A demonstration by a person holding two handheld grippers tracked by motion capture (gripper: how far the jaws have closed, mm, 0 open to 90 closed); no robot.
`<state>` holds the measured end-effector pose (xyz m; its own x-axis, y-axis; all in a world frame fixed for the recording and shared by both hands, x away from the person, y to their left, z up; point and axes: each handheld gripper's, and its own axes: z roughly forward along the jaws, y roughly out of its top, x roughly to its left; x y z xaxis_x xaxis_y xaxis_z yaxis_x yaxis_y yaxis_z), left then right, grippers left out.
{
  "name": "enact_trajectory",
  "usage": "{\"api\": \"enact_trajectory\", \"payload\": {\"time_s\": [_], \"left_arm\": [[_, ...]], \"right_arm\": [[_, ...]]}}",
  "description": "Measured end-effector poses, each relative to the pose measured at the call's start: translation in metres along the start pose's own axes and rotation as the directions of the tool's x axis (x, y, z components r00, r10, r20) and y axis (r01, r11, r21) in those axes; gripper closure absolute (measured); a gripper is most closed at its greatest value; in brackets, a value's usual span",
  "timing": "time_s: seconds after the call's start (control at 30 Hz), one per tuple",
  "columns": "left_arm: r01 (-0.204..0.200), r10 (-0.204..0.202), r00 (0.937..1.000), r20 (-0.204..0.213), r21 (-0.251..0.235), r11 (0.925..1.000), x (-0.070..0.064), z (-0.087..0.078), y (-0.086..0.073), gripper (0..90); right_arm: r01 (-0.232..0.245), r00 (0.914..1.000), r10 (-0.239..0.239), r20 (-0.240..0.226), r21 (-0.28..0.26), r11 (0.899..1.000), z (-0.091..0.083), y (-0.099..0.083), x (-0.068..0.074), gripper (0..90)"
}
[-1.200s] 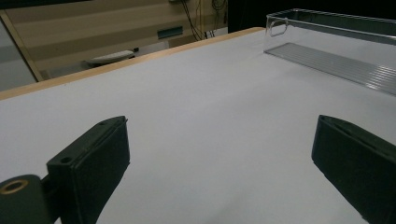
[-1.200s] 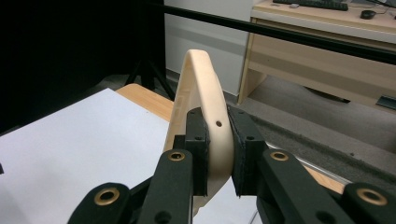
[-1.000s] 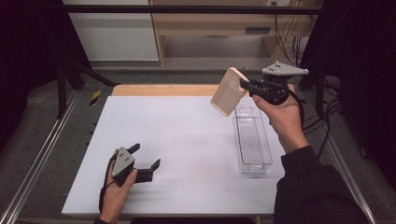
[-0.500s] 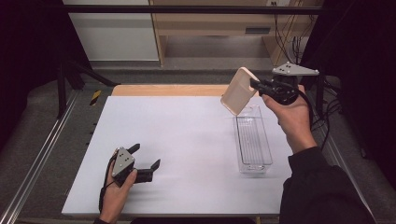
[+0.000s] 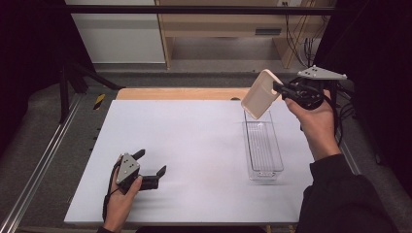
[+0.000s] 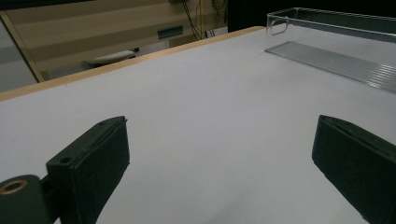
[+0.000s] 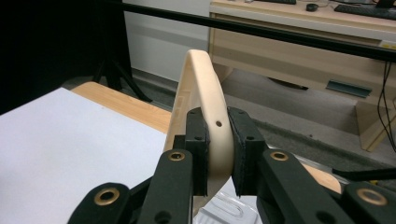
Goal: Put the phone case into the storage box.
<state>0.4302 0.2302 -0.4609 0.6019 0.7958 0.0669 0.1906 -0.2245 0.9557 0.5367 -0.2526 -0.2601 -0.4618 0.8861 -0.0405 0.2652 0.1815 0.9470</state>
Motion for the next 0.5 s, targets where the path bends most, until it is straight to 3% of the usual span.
{"api": "enact_trajectory", "payload": {"time_s": [0.5], "left_arm": [[0.003,-0.003,1.0,-0.001,-0.002,1.0,0.001,0.0,0.0,3.6]], "right_arm": [[-0.006,0.999,0.004,0.045,0.044,0.999,0.004,-0.02,-0.017,79.2]]}}
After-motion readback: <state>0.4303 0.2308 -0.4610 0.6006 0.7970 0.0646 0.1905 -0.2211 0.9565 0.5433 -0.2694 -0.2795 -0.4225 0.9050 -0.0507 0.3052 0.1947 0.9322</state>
